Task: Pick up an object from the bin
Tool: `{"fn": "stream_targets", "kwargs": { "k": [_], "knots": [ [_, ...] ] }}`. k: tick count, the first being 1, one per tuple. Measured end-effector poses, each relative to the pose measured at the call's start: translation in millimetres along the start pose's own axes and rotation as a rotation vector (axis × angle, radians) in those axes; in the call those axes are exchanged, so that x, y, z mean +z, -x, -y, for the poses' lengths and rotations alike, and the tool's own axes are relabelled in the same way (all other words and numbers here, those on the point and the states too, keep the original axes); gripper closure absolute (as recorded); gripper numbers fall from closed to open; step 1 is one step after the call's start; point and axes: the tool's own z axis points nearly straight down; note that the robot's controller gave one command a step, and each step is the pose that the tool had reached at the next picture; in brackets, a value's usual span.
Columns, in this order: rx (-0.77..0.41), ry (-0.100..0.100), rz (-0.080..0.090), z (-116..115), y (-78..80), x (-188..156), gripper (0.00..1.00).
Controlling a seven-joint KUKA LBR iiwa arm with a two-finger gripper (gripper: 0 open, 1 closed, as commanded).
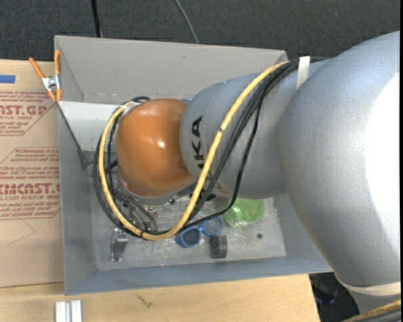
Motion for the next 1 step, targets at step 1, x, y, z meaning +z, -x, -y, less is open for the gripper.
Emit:
{"fn": "stream_targets", "kwargs": {
  "k": [1],
  "knots": [
    [0.149, -0.002, 0.006, 68.7, 68.3, 75.5, 0.00]
  ]
}}
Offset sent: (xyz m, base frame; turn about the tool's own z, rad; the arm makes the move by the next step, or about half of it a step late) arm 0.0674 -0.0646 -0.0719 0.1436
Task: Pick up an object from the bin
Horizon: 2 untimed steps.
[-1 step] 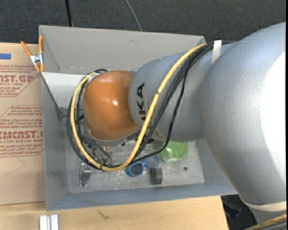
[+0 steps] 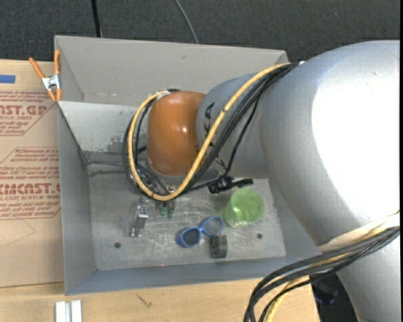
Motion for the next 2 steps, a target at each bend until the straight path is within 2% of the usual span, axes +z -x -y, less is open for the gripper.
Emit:
{"fn": "stream_targets", "kwargs": {
  "k": [1, 2],
  "knots": [
    [-0.174, 0.009, 0.014, 70.6, -25.1, 5.6, 0.00],
    [-0.169, 0.012, 0.014, 111.0, -18.4, 7.9, 0.00]
  ]
}}
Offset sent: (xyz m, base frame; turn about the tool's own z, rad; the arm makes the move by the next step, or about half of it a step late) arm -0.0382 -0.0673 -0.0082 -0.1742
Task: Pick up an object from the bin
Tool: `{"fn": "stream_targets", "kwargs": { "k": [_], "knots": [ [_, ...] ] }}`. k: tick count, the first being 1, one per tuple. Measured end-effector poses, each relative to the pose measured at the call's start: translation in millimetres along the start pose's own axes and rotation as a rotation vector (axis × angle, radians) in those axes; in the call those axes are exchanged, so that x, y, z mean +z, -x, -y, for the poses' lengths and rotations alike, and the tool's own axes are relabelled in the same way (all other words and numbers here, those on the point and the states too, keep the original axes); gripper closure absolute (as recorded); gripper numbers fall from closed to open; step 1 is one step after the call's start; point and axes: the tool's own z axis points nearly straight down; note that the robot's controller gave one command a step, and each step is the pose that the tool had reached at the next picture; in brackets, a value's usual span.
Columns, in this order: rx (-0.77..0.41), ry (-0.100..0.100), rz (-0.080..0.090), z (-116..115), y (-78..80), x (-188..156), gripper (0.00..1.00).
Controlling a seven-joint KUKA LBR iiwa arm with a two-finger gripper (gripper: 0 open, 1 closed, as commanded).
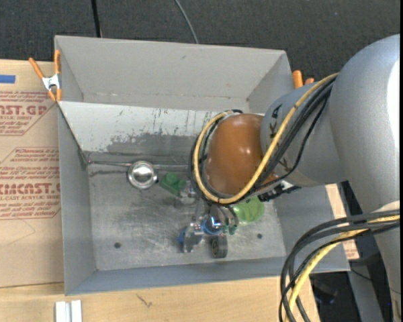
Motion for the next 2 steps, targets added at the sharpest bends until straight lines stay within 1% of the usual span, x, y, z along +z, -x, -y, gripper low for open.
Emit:
{"fn": "stream_targets", "kwargs": {
  "k": [1, 2],
  "knots": [
    [-0.001, -0.003, -0.009, 0.3, -1.9, 0.3, 1.00],
    [-0.315, -0.005, -0.006, -17.0, 4.3, -128.7, 1.00]
  ]
}}
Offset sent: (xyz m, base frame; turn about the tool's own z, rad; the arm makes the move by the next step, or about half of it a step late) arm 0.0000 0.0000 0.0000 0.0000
